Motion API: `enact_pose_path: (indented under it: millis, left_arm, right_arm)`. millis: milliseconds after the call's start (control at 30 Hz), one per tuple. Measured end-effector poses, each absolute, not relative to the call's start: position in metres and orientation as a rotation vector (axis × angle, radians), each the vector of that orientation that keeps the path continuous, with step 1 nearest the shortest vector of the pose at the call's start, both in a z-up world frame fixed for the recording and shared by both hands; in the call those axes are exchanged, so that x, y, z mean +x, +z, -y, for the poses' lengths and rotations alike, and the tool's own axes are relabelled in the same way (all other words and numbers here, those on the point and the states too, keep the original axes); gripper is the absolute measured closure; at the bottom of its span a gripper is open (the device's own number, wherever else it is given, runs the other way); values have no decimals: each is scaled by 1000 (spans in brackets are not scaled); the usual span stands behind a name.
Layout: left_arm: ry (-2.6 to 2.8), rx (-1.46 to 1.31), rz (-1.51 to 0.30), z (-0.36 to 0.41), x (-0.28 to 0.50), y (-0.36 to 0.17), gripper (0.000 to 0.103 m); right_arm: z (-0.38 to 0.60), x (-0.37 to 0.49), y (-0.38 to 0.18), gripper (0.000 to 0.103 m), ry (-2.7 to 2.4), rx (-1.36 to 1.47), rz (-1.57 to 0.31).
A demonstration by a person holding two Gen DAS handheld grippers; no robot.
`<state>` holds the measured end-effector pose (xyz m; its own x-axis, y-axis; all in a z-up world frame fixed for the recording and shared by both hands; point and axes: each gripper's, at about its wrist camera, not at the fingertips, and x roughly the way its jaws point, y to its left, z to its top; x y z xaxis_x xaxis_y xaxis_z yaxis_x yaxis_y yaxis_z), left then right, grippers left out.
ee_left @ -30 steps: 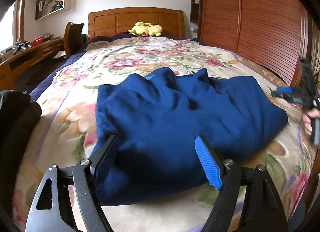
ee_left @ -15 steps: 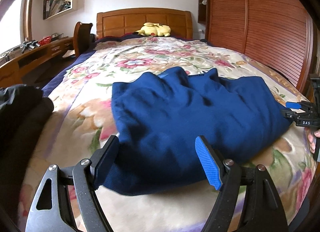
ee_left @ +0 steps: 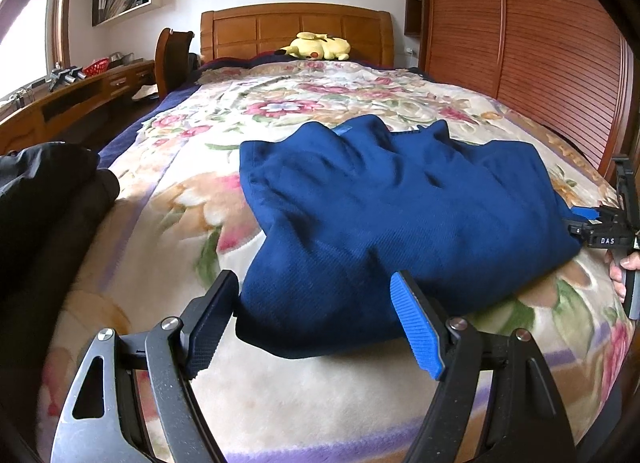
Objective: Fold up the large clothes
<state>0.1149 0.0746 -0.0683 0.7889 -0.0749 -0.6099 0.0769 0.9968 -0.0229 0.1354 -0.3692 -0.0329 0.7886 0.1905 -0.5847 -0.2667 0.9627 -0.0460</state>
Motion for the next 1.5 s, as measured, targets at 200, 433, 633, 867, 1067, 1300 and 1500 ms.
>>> enact_pose_path:
  millis: [200,433,633,867,1067,1300,1500]
  left_arm:
    - [-81,8,-659,-74,114,-70,24]
    - [-95,-4,-652,-76,114,-70,30]
    - [-99,-66,-680,-89,116,-75,56]
    - [-94,-46,-721,-88,113,-83,56]
    - [-89,-58,-684,-89,104,-76,87]
    - [-80,-22,-605,-81,68,-60,90]
    - [-133,-22,-569,-76,11,-53,90]
  right_arm:
    - [374,142,-41,15,287,-89,-648]
    - [384,149,-45,23,359,-9,-676]
    - [381,150,-45,41,401,-6,-699]
    - [371,139,-39,72,389,-45,-684]
    - [370,127,-28,82,352,-48,-632]
    - [376,94,-13,83,371,-71,-573]
    - [392,43,-11,83,403,-108,-540]
